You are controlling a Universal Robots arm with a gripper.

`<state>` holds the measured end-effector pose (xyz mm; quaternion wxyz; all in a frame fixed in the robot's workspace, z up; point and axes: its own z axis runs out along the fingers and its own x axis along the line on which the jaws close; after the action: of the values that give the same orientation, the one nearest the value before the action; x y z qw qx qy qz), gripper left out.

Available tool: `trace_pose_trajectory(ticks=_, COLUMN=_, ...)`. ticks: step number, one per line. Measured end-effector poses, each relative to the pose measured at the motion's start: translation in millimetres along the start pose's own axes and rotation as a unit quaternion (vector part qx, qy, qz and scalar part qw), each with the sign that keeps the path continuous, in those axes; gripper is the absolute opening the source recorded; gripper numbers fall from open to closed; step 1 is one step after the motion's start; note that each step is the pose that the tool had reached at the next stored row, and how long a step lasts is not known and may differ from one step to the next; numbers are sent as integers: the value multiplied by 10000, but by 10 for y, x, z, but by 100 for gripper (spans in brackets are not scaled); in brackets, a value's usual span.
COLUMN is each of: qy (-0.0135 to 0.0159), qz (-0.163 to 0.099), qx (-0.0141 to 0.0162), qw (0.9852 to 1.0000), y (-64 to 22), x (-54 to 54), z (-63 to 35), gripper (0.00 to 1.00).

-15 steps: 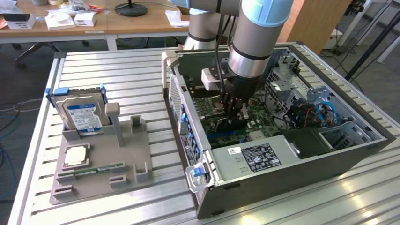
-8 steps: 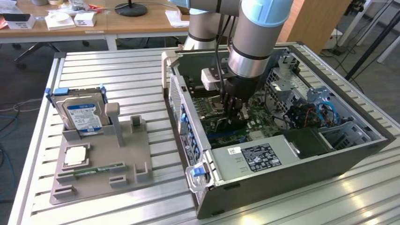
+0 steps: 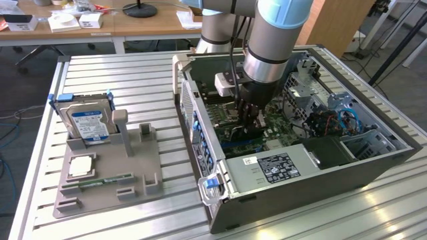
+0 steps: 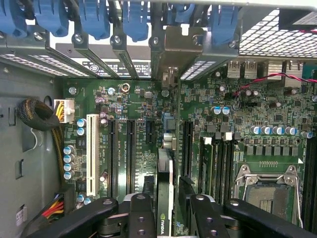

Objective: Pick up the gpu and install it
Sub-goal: 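Insert the gpu into the slot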

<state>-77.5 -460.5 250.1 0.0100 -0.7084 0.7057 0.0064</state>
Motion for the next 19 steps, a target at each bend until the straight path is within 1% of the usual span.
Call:
trace_pose_trajectory(ticks=4, qy=0, qz=0, qx=0, qw=10000, y=0, x=0, z=-2, gripper=34)
trace_pose_trajectory(ticks=6, qy=0, qz=0, qx=0, qw=10000, y=0, x=0, z=-30, gripper=34)
trace_pose_trajectory(ticks=9, qy=0, qz=0, qx=0, qw=10000, y=0, x=-2, z=-102, gripper=34)
trace_pose_trajectory(ticks=19, qy=0, qz=0, qx=0, qw=10000, y=-2, x=-10, z=-415, gripper=34)
